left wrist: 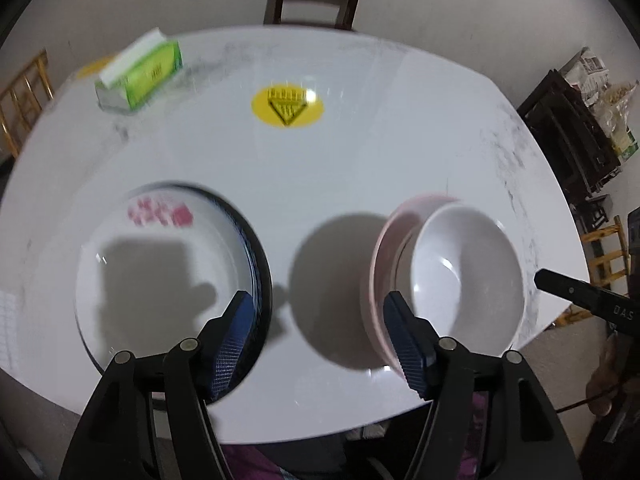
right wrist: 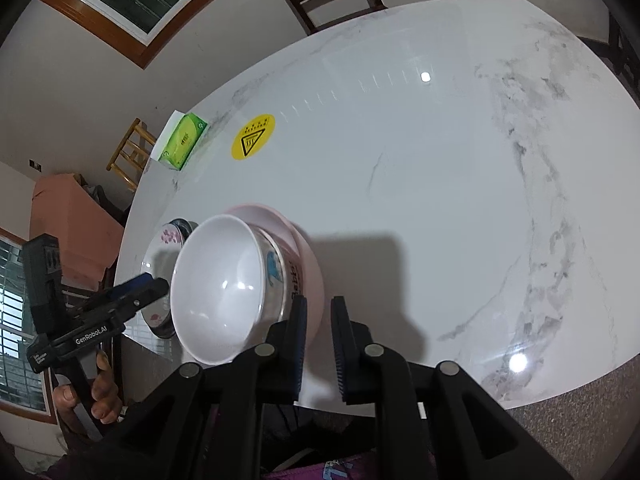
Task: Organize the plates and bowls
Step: 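Grasp the rim of the pink bowl holding the nested bowls with both tools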
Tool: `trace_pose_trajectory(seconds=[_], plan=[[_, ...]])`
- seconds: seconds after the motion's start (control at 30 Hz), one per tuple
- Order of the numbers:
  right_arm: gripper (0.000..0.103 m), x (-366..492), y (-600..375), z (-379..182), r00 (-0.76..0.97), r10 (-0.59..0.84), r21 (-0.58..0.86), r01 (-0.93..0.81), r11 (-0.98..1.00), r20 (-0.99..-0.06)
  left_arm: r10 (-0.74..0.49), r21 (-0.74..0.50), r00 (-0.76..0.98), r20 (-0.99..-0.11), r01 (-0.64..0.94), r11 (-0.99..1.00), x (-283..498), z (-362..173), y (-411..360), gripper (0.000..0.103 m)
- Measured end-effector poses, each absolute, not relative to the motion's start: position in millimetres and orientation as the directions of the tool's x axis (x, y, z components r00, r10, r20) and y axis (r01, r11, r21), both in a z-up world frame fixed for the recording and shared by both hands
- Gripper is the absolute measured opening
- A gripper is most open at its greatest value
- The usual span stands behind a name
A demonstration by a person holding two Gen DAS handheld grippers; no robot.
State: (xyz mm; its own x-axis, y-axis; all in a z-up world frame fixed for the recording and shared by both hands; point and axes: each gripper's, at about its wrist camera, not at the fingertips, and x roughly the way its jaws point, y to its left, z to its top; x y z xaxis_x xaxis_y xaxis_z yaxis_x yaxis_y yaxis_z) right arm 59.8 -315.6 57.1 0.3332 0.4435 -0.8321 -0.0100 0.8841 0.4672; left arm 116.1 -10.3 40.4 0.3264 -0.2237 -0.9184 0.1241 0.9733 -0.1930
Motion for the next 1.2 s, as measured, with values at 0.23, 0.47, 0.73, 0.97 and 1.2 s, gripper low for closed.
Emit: trace_pose_trajectory(seconds=[0.23, 0.47, 0.73, 0.97, 1.2], plan=[[0.014, 62.4, -312.3, 46.8, 0.308, 0.444, 0.467, 0.0, 0.884, -0.842, -0.374, -0.364, 0.185, -0.909, 0.083, 0.928, 120.3, 13.4, -2.6, 0.064], [0.014, 68.9, -310.9, 44.8, 0.302, 0.442, 0.466, 0.01, 0.884, -0.845, -0.341, -0.332, 0.171, -0.924, 0.081, 0.94, 119.5, 8.3, -10.9, 0.064], [0.014, 78.4, -308.2, 26.9, 0.227, 0.448, 0.467, 0.037, 0.883, -0.865, -0.261, -0.253, 0.165, -0.951, 0.068, 0.965, 119.1, 2.9, -20.9, 0.071], [0.014, 79.0, -316.5, 31.1, 0.247, 0.471, 0.501, 0.07, 0.863, -0.847, -0.227, -0.216, 0.165, -0.96, 0.084, 0.973, 118.2, 2.4, -25.1, 0.073], [0.014, 83.4, -316.0, 31.0, 0.232, 0.488, 0.517, 0.088, 0.851, -0.842, -0.248, -0.242, 0.158, -0.956, 0.052, 0.969, 119.9, -1.9, -22.0, 0.073]])
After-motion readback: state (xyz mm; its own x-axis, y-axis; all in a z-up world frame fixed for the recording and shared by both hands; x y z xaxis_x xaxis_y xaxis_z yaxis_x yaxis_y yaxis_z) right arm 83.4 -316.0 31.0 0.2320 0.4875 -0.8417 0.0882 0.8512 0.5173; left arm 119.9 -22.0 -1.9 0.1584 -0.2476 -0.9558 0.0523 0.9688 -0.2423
